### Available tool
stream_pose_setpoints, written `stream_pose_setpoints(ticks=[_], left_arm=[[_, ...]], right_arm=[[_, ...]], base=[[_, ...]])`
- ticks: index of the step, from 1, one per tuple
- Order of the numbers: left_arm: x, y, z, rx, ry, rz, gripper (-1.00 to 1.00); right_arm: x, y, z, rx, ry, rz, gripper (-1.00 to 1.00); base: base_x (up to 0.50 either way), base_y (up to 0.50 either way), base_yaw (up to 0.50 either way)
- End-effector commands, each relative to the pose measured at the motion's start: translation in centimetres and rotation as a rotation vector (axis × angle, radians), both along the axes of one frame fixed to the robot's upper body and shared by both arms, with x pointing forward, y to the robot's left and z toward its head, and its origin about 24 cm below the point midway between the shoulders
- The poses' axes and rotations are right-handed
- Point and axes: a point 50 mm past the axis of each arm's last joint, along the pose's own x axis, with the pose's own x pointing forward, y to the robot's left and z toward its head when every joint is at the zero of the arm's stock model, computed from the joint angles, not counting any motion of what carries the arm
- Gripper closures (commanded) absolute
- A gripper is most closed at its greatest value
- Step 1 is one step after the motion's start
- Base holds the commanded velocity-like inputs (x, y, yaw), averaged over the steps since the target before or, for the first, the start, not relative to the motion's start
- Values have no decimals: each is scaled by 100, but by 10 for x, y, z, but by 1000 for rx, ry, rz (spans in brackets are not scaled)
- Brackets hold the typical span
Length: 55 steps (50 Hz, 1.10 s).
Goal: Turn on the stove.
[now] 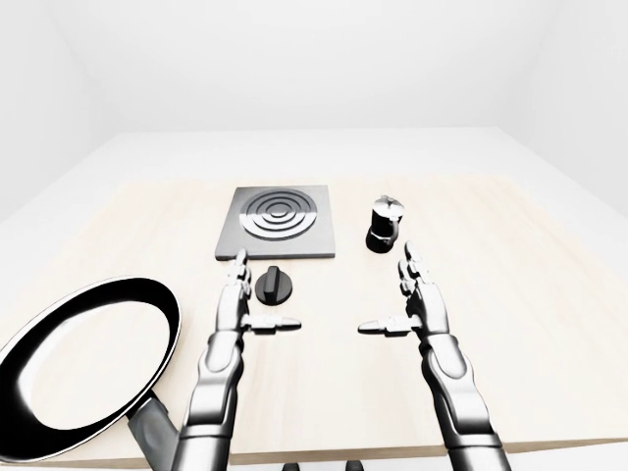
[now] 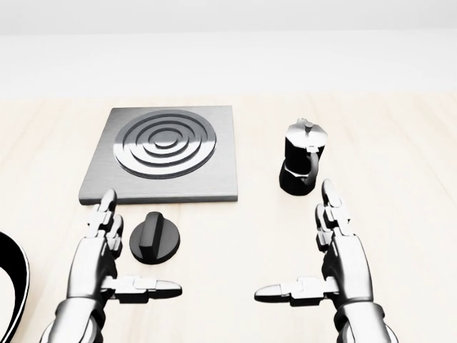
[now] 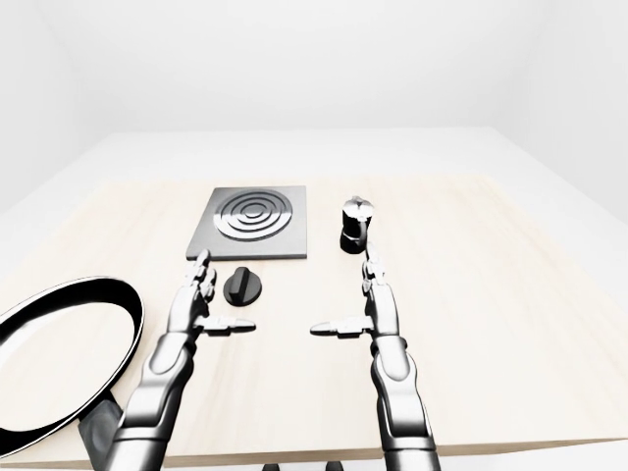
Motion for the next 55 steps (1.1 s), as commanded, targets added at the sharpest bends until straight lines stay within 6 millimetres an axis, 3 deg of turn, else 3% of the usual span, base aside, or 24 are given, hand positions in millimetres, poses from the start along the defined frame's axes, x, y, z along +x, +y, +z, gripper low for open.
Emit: stream_pose_setpoints(ticks=[1,55], left_arm=[[5,-1,-3,10,17,-12,-100],[12,-6,-18,63,95,-61,-100]], right_arm=[[1,-1,-1,3,7,-4,-100],[0,1,-2,-1,7,4,-100]], base=[[0,0,0],[0,0,0]])
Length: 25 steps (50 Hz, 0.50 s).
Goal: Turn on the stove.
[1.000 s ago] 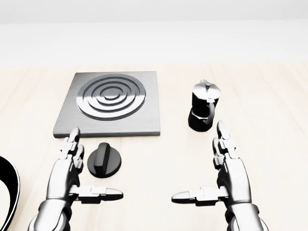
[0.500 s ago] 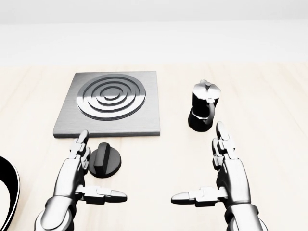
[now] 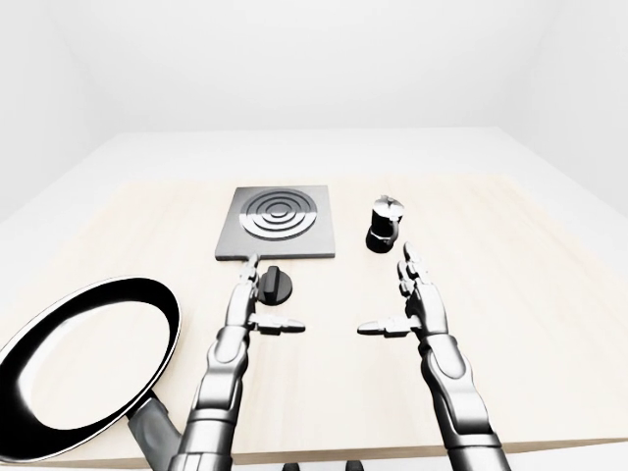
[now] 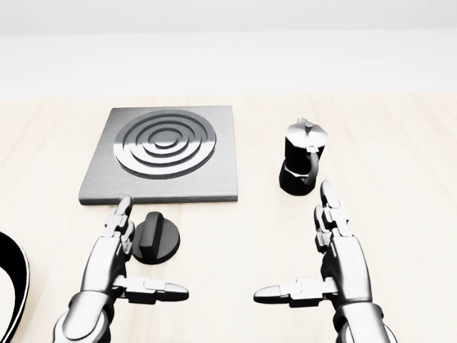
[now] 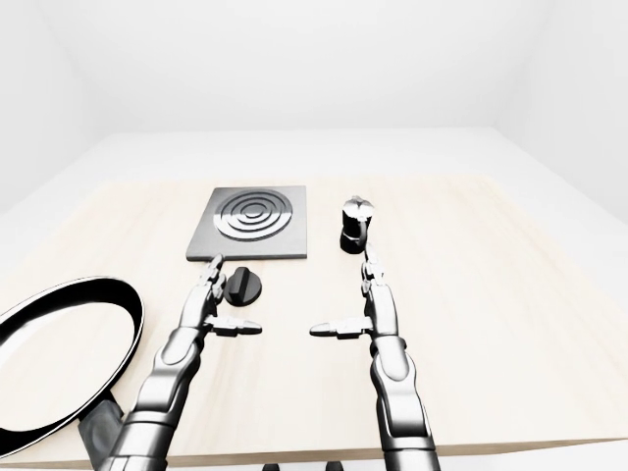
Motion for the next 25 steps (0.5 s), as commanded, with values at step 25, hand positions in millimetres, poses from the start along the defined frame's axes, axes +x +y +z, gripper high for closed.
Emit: stream_pose_setpoints(ticks=[25], left_arm=[[-3,-4,-5,34,19,-34,-100]], right_arm=[[1,0,-1,4,6,-2,-100]], base=[[0,0,0]])
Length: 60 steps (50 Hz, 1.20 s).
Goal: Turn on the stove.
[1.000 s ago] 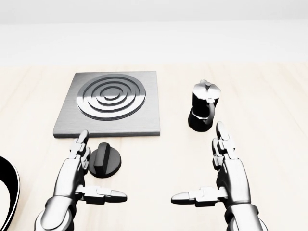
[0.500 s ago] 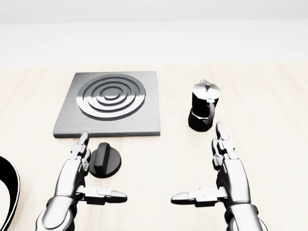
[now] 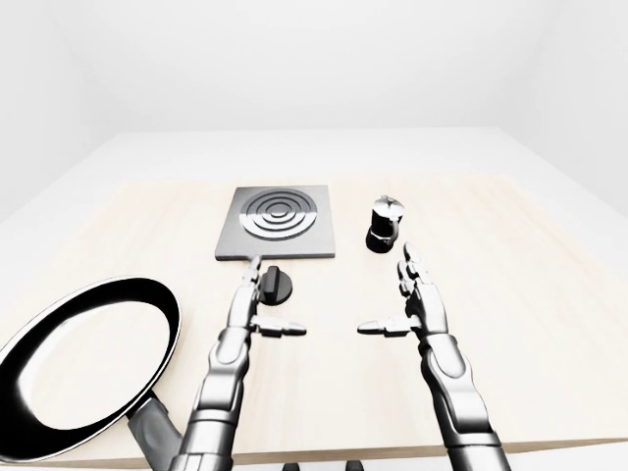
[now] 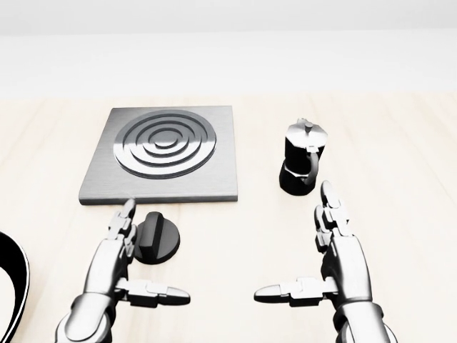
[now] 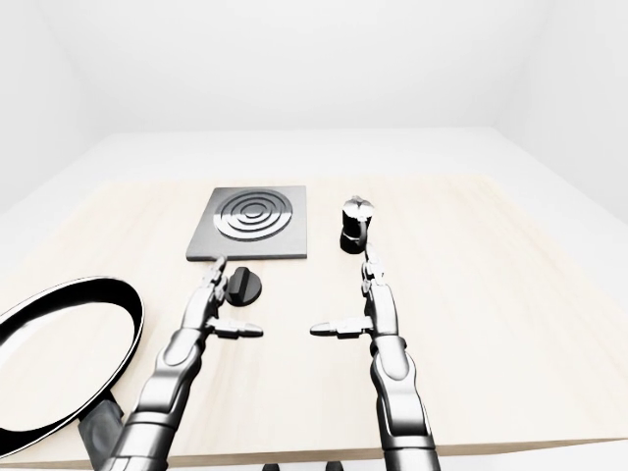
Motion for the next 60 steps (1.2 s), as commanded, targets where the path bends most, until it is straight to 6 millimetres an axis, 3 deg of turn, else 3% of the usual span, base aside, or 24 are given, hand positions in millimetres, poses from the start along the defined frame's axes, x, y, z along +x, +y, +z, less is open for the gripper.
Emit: stream_pose_setpoints(ticks=[1,46,60], left_arm=[[-2,-2,-1,17,1,-18,-100],[-25,-23,10,55,-41,-247,-100],[-19,-22,21,-6,-88,-232,-100]], right_arm=[[0,0,0,-1,0,1,-100],[0,1,2,-3,0,6,-100],[1,-1,-1,2,4,1,-100]], base=[[0,0,0],[0,0,0],[0,0,0]])
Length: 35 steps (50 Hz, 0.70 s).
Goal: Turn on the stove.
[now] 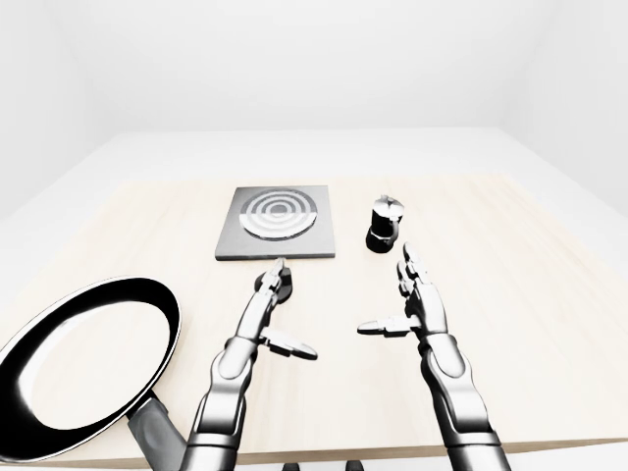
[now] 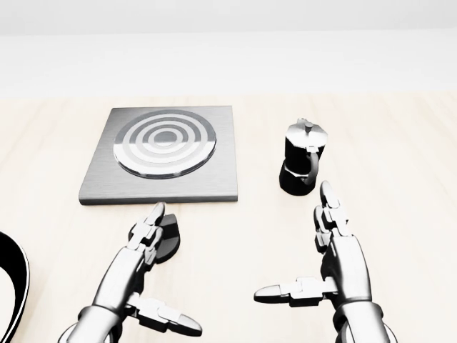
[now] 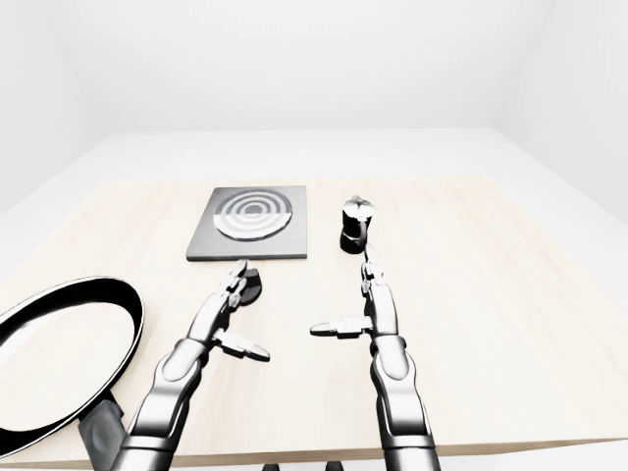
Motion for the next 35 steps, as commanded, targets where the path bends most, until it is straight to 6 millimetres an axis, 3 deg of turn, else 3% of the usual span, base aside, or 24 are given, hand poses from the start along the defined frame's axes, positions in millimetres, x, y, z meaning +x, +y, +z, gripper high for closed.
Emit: stream_pose_setpoints(ticks=[1,7,17,35], left_arm=[[3,-2,12,-50,-43,-9,-100],[4,2,24,-89,-97,31,-100],[2,19,66,-177,-300,148,-100],[-2,32,81,-195,-386,207,-100]], right_arm=[[0,-1,0,3,3,-3,-100],[1,-1,-1,3,3,-4,-100],[0,0,-1,1,0,-2,-100],[0,0,-1,-2,-3,2,-100]], base=[[0,0,0],[0,0,0],[0,0,0],[0,0,0]])
